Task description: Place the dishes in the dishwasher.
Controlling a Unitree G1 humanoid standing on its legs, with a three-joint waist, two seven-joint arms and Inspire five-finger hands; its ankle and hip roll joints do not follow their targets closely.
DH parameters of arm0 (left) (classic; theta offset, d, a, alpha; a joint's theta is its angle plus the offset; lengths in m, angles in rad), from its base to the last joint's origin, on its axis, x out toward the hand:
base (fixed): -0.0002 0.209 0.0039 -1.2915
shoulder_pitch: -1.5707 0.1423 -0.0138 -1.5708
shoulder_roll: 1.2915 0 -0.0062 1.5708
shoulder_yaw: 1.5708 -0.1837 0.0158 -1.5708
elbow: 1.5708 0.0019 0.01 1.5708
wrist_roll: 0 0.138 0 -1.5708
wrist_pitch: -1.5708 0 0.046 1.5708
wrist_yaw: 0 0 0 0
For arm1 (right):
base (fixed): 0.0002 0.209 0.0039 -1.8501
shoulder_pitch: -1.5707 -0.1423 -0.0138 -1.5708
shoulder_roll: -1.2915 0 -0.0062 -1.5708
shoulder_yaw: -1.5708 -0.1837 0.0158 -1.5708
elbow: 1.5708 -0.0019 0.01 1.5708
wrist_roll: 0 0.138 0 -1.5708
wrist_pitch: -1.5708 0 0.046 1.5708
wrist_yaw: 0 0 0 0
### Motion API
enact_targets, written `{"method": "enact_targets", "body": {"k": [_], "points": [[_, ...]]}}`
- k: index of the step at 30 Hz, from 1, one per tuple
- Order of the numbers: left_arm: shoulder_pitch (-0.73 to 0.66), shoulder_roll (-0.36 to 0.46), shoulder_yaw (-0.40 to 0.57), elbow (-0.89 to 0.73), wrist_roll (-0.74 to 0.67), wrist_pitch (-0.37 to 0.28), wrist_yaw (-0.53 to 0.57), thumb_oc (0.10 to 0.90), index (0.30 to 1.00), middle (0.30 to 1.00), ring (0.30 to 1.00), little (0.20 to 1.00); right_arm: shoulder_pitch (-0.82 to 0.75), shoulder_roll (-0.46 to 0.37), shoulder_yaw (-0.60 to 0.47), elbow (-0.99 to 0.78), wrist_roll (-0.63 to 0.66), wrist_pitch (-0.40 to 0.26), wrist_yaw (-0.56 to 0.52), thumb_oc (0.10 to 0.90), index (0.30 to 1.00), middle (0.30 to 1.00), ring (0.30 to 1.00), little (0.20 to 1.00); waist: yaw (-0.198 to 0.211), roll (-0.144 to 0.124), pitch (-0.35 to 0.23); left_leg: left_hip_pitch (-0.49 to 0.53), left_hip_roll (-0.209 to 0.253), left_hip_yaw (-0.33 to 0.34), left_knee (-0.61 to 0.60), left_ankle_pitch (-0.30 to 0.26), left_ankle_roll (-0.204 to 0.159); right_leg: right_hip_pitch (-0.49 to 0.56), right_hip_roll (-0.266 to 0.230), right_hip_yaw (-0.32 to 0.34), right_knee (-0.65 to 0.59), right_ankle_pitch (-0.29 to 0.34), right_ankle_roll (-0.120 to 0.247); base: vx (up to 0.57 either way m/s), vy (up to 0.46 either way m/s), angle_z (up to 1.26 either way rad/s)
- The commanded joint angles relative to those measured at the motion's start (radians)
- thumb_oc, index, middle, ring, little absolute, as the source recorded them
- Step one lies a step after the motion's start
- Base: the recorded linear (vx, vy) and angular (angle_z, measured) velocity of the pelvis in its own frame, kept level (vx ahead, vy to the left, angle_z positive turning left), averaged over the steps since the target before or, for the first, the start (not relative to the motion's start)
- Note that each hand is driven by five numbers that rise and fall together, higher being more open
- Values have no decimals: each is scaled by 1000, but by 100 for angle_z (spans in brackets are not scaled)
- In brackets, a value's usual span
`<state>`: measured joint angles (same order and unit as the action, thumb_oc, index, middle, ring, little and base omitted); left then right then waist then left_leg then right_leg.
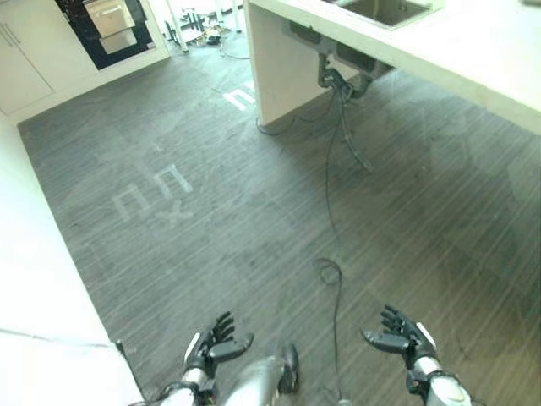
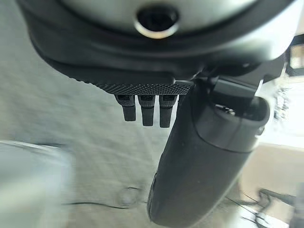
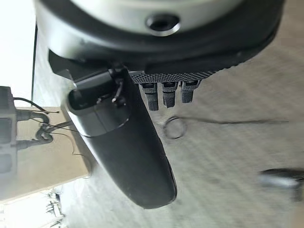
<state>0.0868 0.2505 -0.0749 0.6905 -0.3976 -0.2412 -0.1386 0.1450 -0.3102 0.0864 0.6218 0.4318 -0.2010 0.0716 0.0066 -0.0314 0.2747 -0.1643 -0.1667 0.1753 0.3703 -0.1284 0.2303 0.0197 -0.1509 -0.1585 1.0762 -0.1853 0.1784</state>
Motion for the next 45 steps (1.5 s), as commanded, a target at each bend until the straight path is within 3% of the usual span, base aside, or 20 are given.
{"method": "enact_targets", "body": {"k": [1, 3, 5, 6, 11, 13, 14, 16, 18, 19, 21, 23, 25, 29, 31, 34, 37, 39, 43, 45], "points": [[-26, 59, -39, -83, -3, -67, 33, 800, 900, 900, 900, 900, -78, -35, 15, -45, -27, -116, -29, 800, 900, 900, 900, 900, -8, 60, -22, 66, 44, -61, -70, -148, -66, -52, 30, -62, -150, 179, -31, 282, 113, 37], [-23, 59, -34, -92, 11, -73, 29, 800, 900, 900, 900, 900, -74, -37, 19, -54, -41, -129, -45, 800, 900, 900, 900, 900, -35, 79, -4, 116, 44, -105, -70, -167, -71, -142, 78, -70, -245, 104, -56, 448, -46, 27], [-40, 68, -18, -83, 22, -52, 14, 800, 900, 900, 900, 900, -63, -60, -6, -58, -16, -139, -20, 800, 900, 900, 900, 900, -71, 95, 20, 177, 66, -148, -70, -214, -97, -219, 85, -116, -622, 92, -76, 630, -207, 70], [-48, 68, -19, -64, 17, -58, 20, 800, 900, 900, 900, 900, -59, -71, -22, -58, -17, -142, 3, 800, 900, 900, 900, 900, -84, 100, 26, 209, 73, -158, -70, -239, -110, -267, 77, -121, -753, 140, -57, 570, -182, 105], [-30, 37, -28, -11, 110, -88, 57, 800, 900, 900, 900, 900, -42, -87, -25, -56, 10, -146, 17, 800, 900, 900, 900, 900, -112, 105, -1, 344, 75, -190, -70, -272, -157, -252, 114, -60, -739, 106, -103, 659, -248, 1], [-20, 34, -29, -6, 121, -76, 55, 800, 900, 900, 900, 900, -44, -97, -16, -57, 7, -142, 18, 800, 900, 900, 900, 900, -113, 110, -7, 392, 89, -177, -70, -194, -191, -228, 126, -55, -719, 62, -131, 559, -216, 25], [-15, 30, -31, -2, 139, -67, 64, 800, 900, 900, 900, 900, -49, -108, -6, -57, -8, -132, 21, 800, 900, 900, 900, 900, -106, 108, -14, 439, 105, -162, -65, -28, -246, -186, 133, -46, -738, 36, -153, 549, -250, 35], [-12, 30, -33, 10, 146, -59, 63, 800, 900, 900, 900, 900, -56, -124, 2, -45, -23, -131, 13, 800, 900, 900, 900, 900, -97, 94, -6, 293, 108, -135, 257, 115, -298, -117, 133, -34, -776, 24, -189, 477, -251, -23], [-20, 30, -33, 31, 183, -25, 41, 800, 900, 900, 900, 900, -67, -139, -1, -15, -17, -135, -3, 800, 900, 900, 900, 900, -83, 77, 9, 75, 159, -85, 535, 142, -302, -40, 136, -26, -776, -26, -227, 429, -275, -22], [-27, 28, -37, 49, 209, -19, 37, 800, 900, 900, 900, 900, -73, -141, -2, 1, -1, -139, -9, 800, 900, 900, 900, 900, -73, 73, 20, 5, 162, -74, 519, 120, -287, -4, 143, -18, -776, -44, -236, 509, -210, 12], [-27, 26, -42, 96, 222, -18, 51, 800, 900, 900, 900, 900, -95, -134, 7, 41, 8, -151, -16, 800, 900, 900, 900, 900, -48, 60, 31, -3, 145, -53, 271, 86, -266, 31, 146, 16, -776, -71, -226, 509, -26, -38], [-9, 24, -38, 140, 225, -5, 69, 800, 900, 900, 900, 900, -108, -122, 30, 64, -3, -139, -39, 800, 900, 900, 900, 900, -9, 52, 34, -31, 125, -117, -54, 146, -279, 66, 164, 60, -776, -97, -203, 597, 103, -76], [13, 15, -32, 164, 246, -3, 76, 800, 900, 900, 900, 900, -104, -117, 33, 66, -1, -123, -53, 800, 900, 900, 900, 900, 12, 58, 38, -123, 130, -169, -70, 169, -292, 95, 179, 78, -776, -110, -201, 541, 153, -81], [35, 8, -19, 249, 253, -14, 93, 800, 900, 900, 900, 900, -113, -116, 17, 102, -38, -93, -50, 800, 900, 900, 900, 900, 32, 46, 15, -124, 85, -167, -70, 80, -237, 172, 148, 99, -776, -138, -166, 485, 232, -102], [28, 4, -8, 318, 257, -24, 106, 800, 900, 900, 900, 900, -108, -94, 2, 162, -21, -89, -35, 800, 900, 900, 900, 900, 28, 47, -9, -51, 58, -194, -70, -14, -175, 219, 131, 74, -757, -48, -136, 544, 274, -95], [5, 19, -34, 397, 263, -55, 116, 800, 900, 900, 900, 900, -104, -62, 10, 253, -44, -125, -55, 800, 900, 900, 900, 900, -1, 63, -24, 31, 23, -216, -70, -90, -99, 75, 98, 37, -375, 131, -72, 384, 267, -20], [-22, 26, -37, 440, 217, -55, 127, 800, 900, 900, 900, 900, -119, -53, 11, 384, -61, -164, -28, 800, 900, 900, 900, 900, -8, 87, -11, 109, 27, -190, -70, -137, -80, -67, 25, -62, -250, 96, -87, 227, 88, 19], [-42, 25, -28, 439, 234, -40, 136, 800, 900, 900, 900, 900, -135, -49, 13, 452, -61, -167, -39, 800, 900, 900, 900, 900, -12, 108, 24, 161, 75, -165, -70, -170, -106, -105, 19, -131, -480, 30, -101, 239, -204, -50], [-50, 24, -20, 463, 190, -6, 156, 800, 900, 900, 900, 900, -155, -47, -10, 531, -69, -149, -3, 800, 900, 900, 900, 900, -28, 126, 45, 204, 133, -126, -70, -220, -134, -199, -18, -137, -654, 129, -66, 107, -283, -19], [-52, 14, -8, 487, 136, 9, 169, 800, 900, 900, 900, 900, -161, -38, -16, 568, -96, -136, 9, 800, 900, 900, 900, 900, -42, 116, 28, 187, 154, -123, -70, -198, -157, -151, 37, -117, -769, 75, -91, 165, -426, 27]]}}
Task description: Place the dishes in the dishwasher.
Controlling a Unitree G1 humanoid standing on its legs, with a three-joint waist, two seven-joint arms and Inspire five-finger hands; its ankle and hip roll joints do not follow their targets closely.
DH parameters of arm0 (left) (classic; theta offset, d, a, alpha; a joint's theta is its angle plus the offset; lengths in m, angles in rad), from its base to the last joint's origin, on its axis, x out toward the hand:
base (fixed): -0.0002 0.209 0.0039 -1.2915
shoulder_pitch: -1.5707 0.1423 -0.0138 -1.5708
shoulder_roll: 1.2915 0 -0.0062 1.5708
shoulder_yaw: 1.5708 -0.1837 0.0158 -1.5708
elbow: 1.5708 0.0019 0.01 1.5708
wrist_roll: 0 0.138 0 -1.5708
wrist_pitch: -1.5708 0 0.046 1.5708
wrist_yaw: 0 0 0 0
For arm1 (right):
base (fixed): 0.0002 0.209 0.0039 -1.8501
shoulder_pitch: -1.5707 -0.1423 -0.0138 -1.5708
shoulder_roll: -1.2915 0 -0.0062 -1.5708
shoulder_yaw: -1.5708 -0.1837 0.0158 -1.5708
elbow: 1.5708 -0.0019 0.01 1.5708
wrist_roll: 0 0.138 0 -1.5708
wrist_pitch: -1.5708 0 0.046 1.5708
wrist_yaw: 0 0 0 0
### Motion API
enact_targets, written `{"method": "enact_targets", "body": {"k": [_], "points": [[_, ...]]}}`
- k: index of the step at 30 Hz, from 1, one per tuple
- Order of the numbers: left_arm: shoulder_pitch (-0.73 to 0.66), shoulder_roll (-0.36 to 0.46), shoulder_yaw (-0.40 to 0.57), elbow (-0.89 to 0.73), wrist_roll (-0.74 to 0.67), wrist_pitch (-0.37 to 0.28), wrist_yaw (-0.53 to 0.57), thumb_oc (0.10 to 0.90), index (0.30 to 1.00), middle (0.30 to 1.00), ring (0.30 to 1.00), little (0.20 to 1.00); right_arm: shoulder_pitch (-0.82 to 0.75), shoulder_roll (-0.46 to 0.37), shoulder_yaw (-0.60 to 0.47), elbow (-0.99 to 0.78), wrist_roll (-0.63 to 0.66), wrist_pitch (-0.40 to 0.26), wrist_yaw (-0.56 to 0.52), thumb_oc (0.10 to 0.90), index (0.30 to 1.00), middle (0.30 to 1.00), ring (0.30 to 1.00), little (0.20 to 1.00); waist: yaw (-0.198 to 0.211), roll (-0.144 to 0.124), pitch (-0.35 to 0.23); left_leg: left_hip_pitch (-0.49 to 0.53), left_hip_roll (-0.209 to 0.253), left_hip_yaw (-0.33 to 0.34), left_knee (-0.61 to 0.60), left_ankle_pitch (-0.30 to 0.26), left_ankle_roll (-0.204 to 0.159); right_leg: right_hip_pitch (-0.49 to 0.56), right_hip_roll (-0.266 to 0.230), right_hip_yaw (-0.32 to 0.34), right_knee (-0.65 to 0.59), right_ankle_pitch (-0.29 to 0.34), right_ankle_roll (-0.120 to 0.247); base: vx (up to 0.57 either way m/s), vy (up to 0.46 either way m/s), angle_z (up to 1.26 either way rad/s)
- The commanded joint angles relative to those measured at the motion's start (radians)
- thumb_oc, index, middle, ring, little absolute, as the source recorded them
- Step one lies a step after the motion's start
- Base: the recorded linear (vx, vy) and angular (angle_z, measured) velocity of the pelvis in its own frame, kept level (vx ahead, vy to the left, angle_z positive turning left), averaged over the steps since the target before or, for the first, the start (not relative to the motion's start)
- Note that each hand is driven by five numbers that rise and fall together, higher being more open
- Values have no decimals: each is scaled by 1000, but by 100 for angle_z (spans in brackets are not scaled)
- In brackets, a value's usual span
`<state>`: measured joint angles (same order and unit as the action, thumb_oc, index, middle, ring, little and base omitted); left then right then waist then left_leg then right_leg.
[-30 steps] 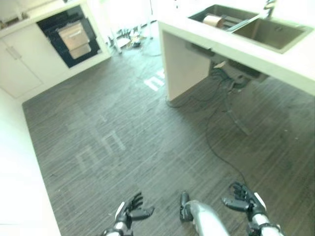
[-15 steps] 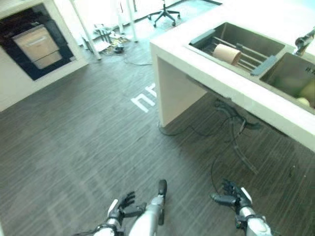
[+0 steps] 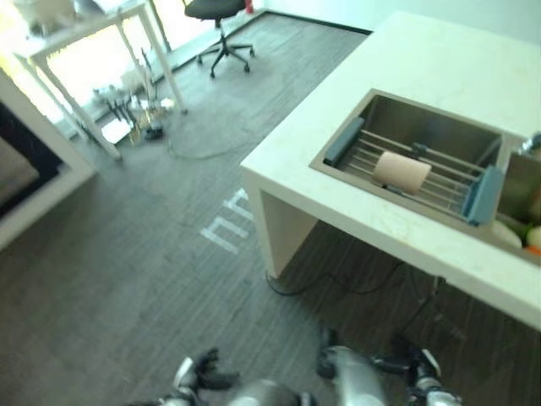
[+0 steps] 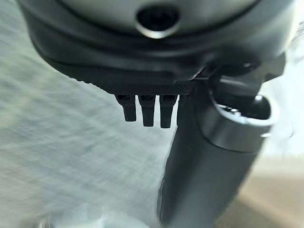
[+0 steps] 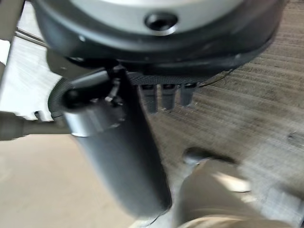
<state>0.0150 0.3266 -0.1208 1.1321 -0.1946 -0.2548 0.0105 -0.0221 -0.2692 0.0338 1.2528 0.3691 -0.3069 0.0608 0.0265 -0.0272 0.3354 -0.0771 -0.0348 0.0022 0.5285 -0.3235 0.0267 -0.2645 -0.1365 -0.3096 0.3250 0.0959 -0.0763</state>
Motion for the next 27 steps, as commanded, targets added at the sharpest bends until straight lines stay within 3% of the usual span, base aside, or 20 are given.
{"method": "enact_targets", "body": {"k": [1, 3, 4, 6, 7, 8, 10, 11, 12, 14, 16, 20, 23, 25, 27], "points": [[25, -73, 48, 53, -87, 25, 26, 800, 900, 900, 900, 900, 8, -73, 39, -46, -30, -25, 19, 800, 900, 900, 900, 900, -60, 102, -38, 115, 23, 49, -229, -4, 41, 146, 34, 45, -25, -225, 157, 242, -449, -85], [35, -91, 64, 63, -101, 34, 40, 800, 900, 900, 900, 900, 12, -66, 35, -29, -57, -6, 23, 800, 900, 900, 900, 900, -55, 76, -42, 159, 20, 69, -229, 1, 30, 178, 48, 82, -25, -261, 135, 251, -418, -75], [38, -102, 69, 64, -91, 33, 49, 800, 900, 900, 900, 900, 13, -65, 35, -28, -57, -1, 21, 800, 900, 900, 900, 900, -42, 53, -37, 167, 12, 80, -229, 55, 22, 199, 43, 102, -25, -275, 126, 195, -407, -68], [46, -119, 66, 71, -86, 15, 58, 800, 900, 900, 900, 900, 20, -75, 28, -16, -23, -3, 36, 800, 900, 900, 900, 900, -26, 29, -10, 19, 34, 92, 43, 148, -9, 246, 59, 123, -25, -301, 88, 106, -383, -69], [49, -121, 62, 68, -81, 14, 59, 800, 900, 900, 900, 900, 25, -78, 20, -17, -24, -4, 37, 800, 900, 900, 900, 900, -23, 31, -4, -32, 43, 90, 94, 176, -21, 255, 66, 118, -25, -306, 75, 78, -235, -42], [51, -126, 60, 66, -79, 17, 59, 800, 900, 900, 900, 900, 29, -80, 12, -15, -19, -9, 37, 800, 900, 900, 900, 900, -13, 35, 6, -67, 27, 83, 84, 194, -29, 269, 72, 117, -25, -313, 71, 137, -109, -11], [64, -132, 64, 73, -84, 10, 56, 800, 900, 900, 900, 900, 22, -83, 13, -16, -19, -11, 37, 800, 900, 900, 900, 900, 7, 37, 8, -58, -30, 39, -58, 194, -24, 272, 86, 158, -25, -325, 84, 179, 7, -18], [67, -127, 73, 81, -93, 8, 44, 800, 900, 900, 900, 900, 19, -88, 13, -19, -23, -14, 41, 800, 900, 900, 900, 900, 16, 40, 5, -63, -41, 8, -183, 236, -29, 273, 100, 175, -25, -337, 86, 148, 65, -66], [65, -125, 75, 85, -95, 8, 39, 800, 900, 900, 900, 900, 18, -90, 15, -22, -23, -15, 40, 800, 900, 900, 900, 900, 17, 40, 6, -61, -45, 3, -217, 241, -27, 275, 102, 180, -25, -341, 86, 128, 105, -84], [49, -118, 80, 85, -87, 26, 32, 800, 900, 900, 900, 900, 11, -92, 16, -39, -29, -2, 34, 800, 900, 900, 900, 900, 3, 57, -11, -74, -31, -11, -229, 160, -7, 261, 112, 167, -25, -348, 87, 50, 144, -69], [33, -110, 75, 86, -105, 47, 34, 800, 900, 900, 900, 900, 14, -91, 8, -39, -10, 10, 35, 800, 900, 900, 900, 900, -16, 77, -27, -64, -17, -19, -229, 128, -11, 246, 115, 147, -25, -351, 90, 28, 172, -15], [47, -117, 91, 108, -113, 51, 18, 800, 900, 900, 900, 900, 37, -68, -12, -6, -9, 28, 14, 800, 900, 900, 900, 900, -28, 87, -57, -25, -28, -32, -229, 86, 1, 245, 111, 134, -25, -353, 99, 92, 172, 19], [57, -118, 97, 119, -112, 44, 8, 800, 900, 900, 900, 900, 38, -63, -29, 17, -25, 14, 17, 800, 900, 900, 900, 900, -28, 101, -61, -9, -17, -20, -229, 64, 18, 267, 112, 79, -25, -329, 106, 57, 146, -26], [58, -109, 98, 132, -141, 29, 28, 800, 900, 900, 900, 900, 42, -53, -39, 20, -35, 9, 31, 800, 900, 900, 900, 900, -37, 107, -49, 2, -23, -25, -229, 51, 46, 219, 91, 60, 123, -282, 131, -11, 53, -8], [52, -97, 105, 141, -171, 19, 36, 800, 900, 900, 900, 900, 43, -50, -39, 21, -43, 4, 47, 800, 900, 900, 900, 900, -36, 108, -46, 5, -22, -24, -229, 45, 58, 197, 47, 48, 174, -271, 146, -42, -56, -4]]}}
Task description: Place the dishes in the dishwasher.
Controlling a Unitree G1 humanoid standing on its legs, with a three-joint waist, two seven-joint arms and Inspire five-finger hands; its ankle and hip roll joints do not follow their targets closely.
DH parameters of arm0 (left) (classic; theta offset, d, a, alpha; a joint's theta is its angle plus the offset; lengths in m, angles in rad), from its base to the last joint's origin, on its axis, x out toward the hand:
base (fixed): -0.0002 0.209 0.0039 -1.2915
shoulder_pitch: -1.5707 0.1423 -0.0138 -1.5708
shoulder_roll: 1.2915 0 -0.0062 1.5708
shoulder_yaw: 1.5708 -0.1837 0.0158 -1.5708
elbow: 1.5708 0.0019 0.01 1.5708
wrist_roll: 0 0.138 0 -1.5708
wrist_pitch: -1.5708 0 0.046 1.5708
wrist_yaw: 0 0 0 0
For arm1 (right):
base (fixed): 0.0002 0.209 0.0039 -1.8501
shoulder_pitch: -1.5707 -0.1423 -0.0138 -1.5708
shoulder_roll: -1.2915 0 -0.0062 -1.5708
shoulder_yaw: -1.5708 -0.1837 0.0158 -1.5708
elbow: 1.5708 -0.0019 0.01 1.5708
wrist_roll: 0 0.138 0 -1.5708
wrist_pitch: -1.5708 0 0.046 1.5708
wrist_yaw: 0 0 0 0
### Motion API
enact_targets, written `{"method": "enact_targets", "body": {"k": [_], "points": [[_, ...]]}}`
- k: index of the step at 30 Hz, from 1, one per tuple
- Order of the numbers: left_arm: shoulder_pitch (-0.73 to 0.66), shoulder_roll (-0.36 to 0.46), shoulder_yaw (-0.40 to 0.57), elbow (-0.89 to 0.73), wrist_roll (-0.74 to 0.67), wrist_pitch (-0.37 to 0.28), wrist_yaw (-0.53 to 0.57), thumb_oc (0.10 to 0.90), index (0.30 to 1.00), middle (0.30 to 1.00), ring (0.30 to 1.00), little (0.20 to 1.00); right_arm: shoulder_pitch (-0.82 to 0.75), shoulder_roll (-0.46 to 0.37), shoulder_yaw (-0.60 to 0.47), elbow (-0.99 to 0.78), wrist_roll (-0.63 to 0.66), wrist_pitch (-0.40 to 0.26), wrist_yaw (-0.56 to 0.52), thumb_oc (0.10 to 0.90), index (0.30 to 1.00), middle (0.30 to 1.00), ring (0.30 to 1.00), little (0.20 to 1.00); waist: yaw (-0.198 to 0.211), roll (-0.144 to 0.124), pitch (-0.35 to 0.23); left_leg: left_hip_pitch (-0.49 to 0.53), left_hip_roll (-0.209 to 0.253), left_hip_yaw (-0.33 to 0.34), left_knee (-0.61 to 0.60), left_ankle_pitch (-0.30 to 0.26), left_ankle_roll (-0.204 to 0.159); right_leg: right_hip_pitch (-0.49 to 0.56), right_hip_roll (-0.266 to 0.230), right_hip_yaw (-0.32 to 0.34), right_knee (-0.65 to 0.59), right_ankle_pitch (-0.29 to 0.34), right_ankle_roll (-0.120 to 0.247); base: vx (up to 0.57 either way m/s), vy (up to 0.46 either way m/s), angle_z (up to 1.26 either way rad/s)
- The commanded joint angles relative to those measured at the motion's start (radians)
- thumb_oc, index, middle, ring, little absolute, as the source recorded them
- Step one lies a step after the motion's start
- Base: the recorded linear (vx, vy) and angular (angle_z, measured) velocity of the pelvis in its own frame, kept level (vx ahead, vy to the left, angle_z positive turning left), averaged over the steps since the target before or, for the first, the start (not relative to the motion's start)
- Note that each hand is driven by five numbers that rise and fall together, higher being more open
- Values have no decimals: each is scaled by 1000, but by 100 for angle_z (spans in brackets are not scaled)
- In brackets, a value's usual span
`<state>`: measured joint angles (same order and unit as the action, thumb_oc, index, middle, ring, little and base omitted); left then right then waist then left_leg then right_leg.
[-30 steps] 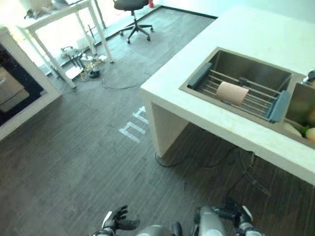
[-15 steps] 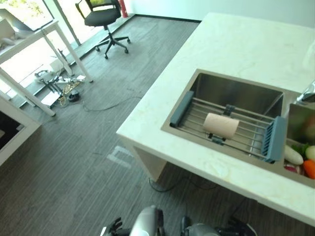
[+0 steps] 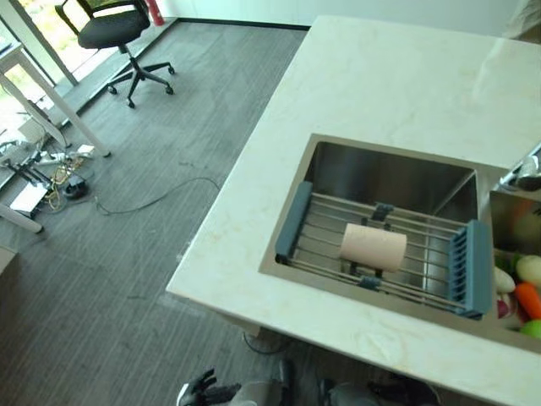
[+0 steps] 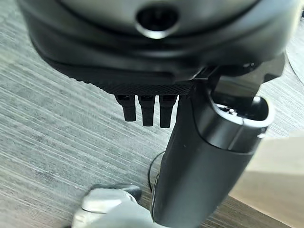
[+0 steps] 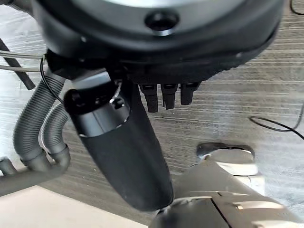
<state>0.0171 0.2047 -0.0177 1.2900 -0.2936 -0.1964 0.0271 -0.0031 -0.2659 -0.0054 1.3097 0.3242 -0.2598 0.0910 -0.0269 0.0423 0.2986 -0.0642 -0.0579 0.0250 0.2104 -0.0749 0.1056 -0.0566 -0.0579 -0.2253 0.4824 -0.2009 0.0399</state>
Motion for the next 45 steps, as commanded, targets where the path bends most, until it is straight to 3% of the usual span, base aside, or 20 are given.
{"method": "enact_targets", "body": {"k": [1, 2, 3, 6, 12, 17, 21, 25, 27, 29, 32, 33, 34, 35, 36, 37, 38, 40, 43, 45], "points": [[48, 30, 5, -15, -83, -44, 19, 800, 900, 900, 900, 900, 23, -52, 1, -36, -7, -49, 19, 800, 900, 900, 900, 900, 21, 40, -7, -3, 7, -43, 90, -205, -22, 0, -49, -41, 5, 16, 31, -38, -121, 8], [46, 35, 10, -13, -98, -51, 18, 800, 900, 900, 900, 900, 21, -48, 3, -33, -11, -52, 17, 800, 900, 900, 900, 900, 19, 42, -6, -1, 14, -42, 90, -209, -24, 11, -50, -35, -28, 13, 31, -20, -297, 1], [43, 39, 27, -17, -142, -54, 23, 800, 900, 900, 900, 900, 14, -46, 14, -23, 18, -40, 14, 800, 900, 900, 900, 900, 20, 43, -13, -4, 46, -32, 90, -207, -52, 63, -20, -37, -182, -13, 9, -35, -363, -4], [52, 23, 59, -25, -166, -82, 40, 800, 900, 900, 900, 900, -5, -51, 11, -10, 47, -53, 16, 800, 900, 900, 900, 900, 52, 10, -42, -38, 73, 18, 90, -188, -94, 34, -41, -37, -182, -64, 12, -70, -268, -21], [54, 14, 101, -23, -293, -126, 71, 800, 900, 900, 900, 900, -6, -56, -18, -1, 81, -32, 11, 800, 900, 900, 900, 900, 56, 1, -58, -64, 88, 30, 90, -177, -120, 4, -50, -31, -182, -76, 11, -76, -74, -23], [56, 41, 190, -79, -489, -300, 52, 800, 900, 900, 900, 900, 4, -63, -51, 17, 109, -24, 28, 800, 900, 900, 900, 900, 51, 6, -78, -40, 94, 38, 90, -196, -125, 12, -56, -26, -182, -84, 15, -25, 1, -8], [57, 79, 248, -185, -508, -416, 132, 800, 900, 900, 900, 900, 12, -77, -75, 9, 117, -10, 36, 800, 900, 900, 900, 900, 46, 13, -89, -24, 98, 50, 90, -206, -125, 20, -61, -24, -182, -90, 18, -26, 52, -8], [49, 156, 305, -288, -394, -524, 293, 800, 900, 900, 900, 900, 28, -86, -96, 10, 146, 3, 36, 800, 900, 900, 900, 900, 38, 20, -95, -12, 108, 68, 90, -215, -124, 28, -69, -24, -182, -97, 21, -13, 52, -16], [33, 300, 394, -405, -178, -573, 519, 800, 900, 900, 900, 900, 57, -88, -115, 24, 200, 20, 17, 800, 900, 900, 900, 900, 33, 32, -98, -10, 108, 75, 90, -224, -115, 22, -74, -13, -182, -96, 28, -30, 84, -12], [31, 342, 417, -431, -110, -565, 591, 800, 900, 900, 900, 900, 64, -89, -120, 28, 217, 21, 18, 800, 900, 900, 900, 900, 34, 35, -97, -9, 104, 71, 90, -226, -111, 21, -74, -6, -182, -95, 30, -10, 46, -19], [31, 530, 524, -473, 107, -566, 768, 800, 900, 900, 900, 900, 77, -89, -124, 26, 210, 20, 9, 800, 900, 900, 900, 900, 30, 46, -95, -3, 97, 68, 90, -235, -98, 21, -71, 12, -182, -97, 30, 2, 48, -20], [29, 579, 548, -486, 120, -575, 776, 800, 900, 900, 900, 900, 81, -87, -123, 22, 206, 19, 4, 800, 900, 900, 900, 900, 28, 49, -95, -3, 99, 72, 90, -236, -96, 21, -71, 13, -182, -97, 29, 11, 40, -26], [28, 631, 575, -500, 103, -597, 747, 800, 900, 900, 900, 900, 87, -86, -119, 13, 209, 20, -1, 800, 900, 900, 900, 900, 25, 51, -95, 1, 101, 77, 90, -238, -95, 23, -71, 16, -182, -97, 30, 16, 28, -21], [9, 713, 608, -556, 86, -661, 666, 800, 900, 900, 900, 900, 94, -82, -113, -3, 215, 27, -9, 800, 900, 900, 900, 900, 19, 55, -97, 5, 105, 89, 90, -241, -93, 25, -73, 18, -182, -97, 33, 15, 21, -18], [1, 731, 612, -573, 70, -659, 639, 800, 900, 900, 900, 900, 96, -81, -111, -6, 215, 28, -11, 800, 900, 900, 900, 900, 17, 55, -98, 6, 106, 92, 90, -242, -93, 25, -73, 19, -182, -97, 34, 21, 23, -12], [-33, 774, 605, -647, -52, -721, 448, 800, 900, 900, 900, 900, 101, -77, -103, -14, 222, 28, -17, 800, 900, 900, 900, 900, 10, 57, -102, 8, 109, 104, 90, -246, -93, 24, -76, 19, -182, -96, 36, 16, 19, -16], [-71, 801, 589, -716, -153, -693, 307, 800, 900, 900, 900, 900, 105, -75, -97, -17, 224, 26, -18, 800, 900, 900, 900, 900, 5, 58, -105, 9, 113, 112, 90, -247, -94, 24, -78, 18, -182, -96, 37, 18, 26, -10], [-178, 830, 515, -910, -355, -570, -26, 800, 900, 900, 900, 900, 105, -71, -92, -18, 223, 26, -23, 800, 900, 900, 900, 900, -10, 59, -110, 9, 121, 136, 90, -250, -100, 17, -84, 19, -182, -92, 46, 7, 18, -6], [-287, 830, 417, -1055, -357, -446, -181, 800, 900, 900, 900, 900, 100, -72, -100, -14, 226, 41, -23, 800, 900, 900, 900, 900, -22, 57, -114, 10, 128, 159, 90, -253, -105, 5, -89, 28, -182, -83, 58, 2, 1, -29], [-436, 829, 244, -1143, -245, -286, -245, 800, 900, 900, 900, 900, 92, -76, -116, -10, 255, 82, -37, 800, 900, 900, 900, 900, -60, 56, -120, 9, 129, 173, 90, -255, -107, -16, -81, 73, -182, -67, 74, 2, 1, -72]]}}
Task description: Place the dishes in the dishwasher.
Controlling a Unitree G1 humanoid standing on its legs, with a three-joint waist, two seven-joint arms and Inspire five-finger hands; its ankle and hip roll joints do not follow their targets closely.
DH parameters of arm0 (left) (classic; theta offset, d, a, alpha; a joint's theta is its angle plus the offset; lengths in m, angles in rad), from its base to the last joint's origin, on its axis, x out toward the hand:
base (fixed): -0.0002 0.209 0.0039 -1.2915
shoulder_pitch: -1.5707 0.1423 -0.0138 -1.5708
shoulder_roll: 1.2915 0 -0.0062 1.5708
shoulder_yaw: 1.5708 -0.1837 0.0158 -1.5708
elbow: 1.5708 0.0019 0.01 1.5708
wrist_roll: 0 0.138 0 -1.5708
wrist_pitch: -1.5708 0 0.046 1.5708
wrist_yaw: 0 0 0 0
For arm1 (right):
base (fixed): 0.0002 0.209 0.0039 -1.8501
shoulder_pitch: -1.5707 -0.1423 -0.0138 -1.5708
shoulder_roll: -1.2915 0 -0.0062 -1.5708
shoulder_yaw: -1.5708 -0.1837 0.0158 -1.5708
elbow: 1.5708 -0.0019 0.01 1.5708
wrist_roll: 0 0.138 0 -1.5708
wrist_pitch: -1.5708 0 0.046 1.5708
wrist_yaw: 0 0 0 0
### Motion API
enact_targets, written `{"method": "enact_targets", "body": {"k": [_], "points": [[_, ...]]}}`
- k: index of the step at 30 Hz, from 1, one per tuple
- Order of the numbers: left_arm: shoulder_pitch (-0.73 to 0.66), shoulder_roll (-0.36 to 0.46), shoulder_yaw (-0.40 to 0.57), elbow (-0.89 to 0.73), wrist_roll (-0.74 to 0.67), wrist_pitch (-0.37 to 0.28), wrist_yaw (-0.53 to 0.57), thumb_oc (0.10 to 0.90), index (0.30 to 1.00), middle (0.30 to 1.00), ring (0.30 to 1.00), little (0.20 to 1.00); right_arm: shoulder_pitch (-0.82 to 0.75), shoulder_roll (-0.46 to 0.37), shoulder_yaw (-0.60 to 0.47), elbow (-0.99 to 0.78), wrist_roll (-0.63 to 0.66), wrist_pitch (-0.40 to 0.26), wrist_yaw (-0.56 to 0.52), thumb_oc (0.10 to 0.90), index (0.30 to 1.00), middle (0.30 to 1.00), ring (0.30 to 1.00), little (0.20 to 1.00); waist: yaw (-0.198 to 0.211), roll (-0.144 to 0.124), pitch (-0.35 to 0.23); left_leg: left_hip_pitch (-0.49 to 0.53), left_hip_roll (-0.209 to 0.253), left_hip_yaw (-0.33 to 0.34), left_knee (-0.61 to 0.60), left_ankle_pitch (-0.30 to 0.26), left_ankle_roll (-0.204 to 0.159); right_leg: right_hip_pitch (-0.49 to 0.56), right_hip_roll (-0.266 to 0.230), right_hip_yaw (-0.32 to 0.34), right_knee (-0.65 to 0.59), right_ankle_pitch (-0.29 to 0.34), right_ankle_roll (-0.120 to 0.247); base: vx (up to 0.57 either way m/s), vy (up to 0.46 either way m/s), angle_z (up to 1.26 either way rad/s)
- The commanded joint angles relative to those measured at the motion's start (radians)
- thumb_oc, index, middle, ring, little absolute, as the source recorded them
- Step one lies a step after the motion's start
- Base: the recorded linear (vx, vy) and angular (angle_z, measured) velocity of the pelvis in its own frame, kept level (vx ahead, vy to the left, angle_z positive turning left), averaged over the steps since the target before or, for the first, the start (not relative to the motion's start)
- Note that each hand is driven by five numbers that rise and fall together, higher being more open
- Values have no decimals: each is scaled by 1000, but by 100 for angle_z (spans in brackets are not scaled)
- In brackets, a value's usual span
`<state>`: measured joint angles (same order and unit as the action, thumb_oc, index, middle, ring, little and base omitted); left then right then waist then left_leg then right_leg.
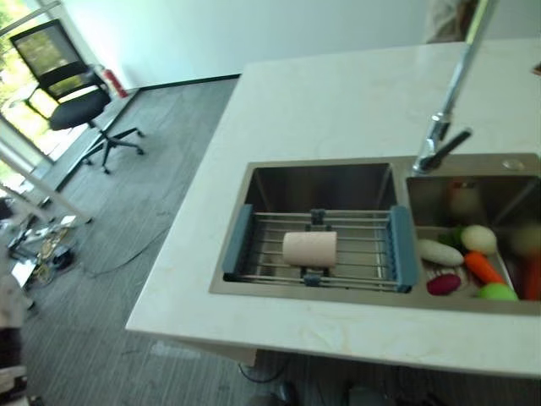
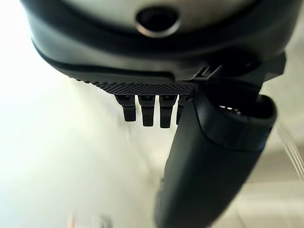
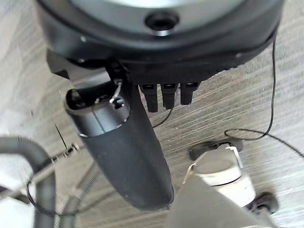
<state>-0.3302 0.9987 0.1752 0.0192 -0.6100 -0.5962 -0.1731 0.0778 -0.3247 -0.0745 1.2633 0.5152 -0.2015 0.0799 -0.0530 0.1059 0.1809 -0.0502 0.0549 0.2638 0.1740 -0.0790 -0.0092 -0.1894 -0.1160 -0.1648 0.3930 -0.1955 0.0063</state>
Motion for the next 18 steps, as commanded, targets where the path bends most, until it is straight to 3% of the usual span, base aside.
{"method": "enact_targets", "body": {"k": [1, 5, 13, 18], "points": [[-121, 38, 4, 132, 86, 128, -35, 800, 900, 900, 900, 900, 12, -20, -54, 42, 65, 30, -24, 800, 900, 900, 900, 900, -40, -8, -4, -3, 17, -63, 126, -252, 8, 114, -22, 20, -93, -68, 110, 16, -1, -49], [-227, 33, -133, 134, 125, 206, -71, 800, 900, 900, 900, 900, 21, -18, -65, 55, 99, 43, -31, 800, 900, 900, 900, 900, -64, -17, -10, 2, 17, -41, 126, -258, 18, 97, -22, 56, -93, -50, 125, 44, -11, -48], [-317, 40, -275, 207, 189, 268, -167, 800, 900, 900, 900, 900, 50, -16, -76, 54, 109, 16, -7, 800, 900, 900, 900, 900, -101, -12, -1, 11, 13, -11, 126, -259, 29, 78, -19, 101, -93, -27, 136, 9, 30, -21], [-346, 48, -370, 249, 159, 327, -299, 800, 900, 900, 900, 900, 63, -17, -80, 41, 103, 4, -1, 800, 900, 900, 900, 900, -116, -1, 1, 13, 6, -3, 126, -261, 34, 70, -25, 114, -93, -18, 145, 23, 39, -13]]}}
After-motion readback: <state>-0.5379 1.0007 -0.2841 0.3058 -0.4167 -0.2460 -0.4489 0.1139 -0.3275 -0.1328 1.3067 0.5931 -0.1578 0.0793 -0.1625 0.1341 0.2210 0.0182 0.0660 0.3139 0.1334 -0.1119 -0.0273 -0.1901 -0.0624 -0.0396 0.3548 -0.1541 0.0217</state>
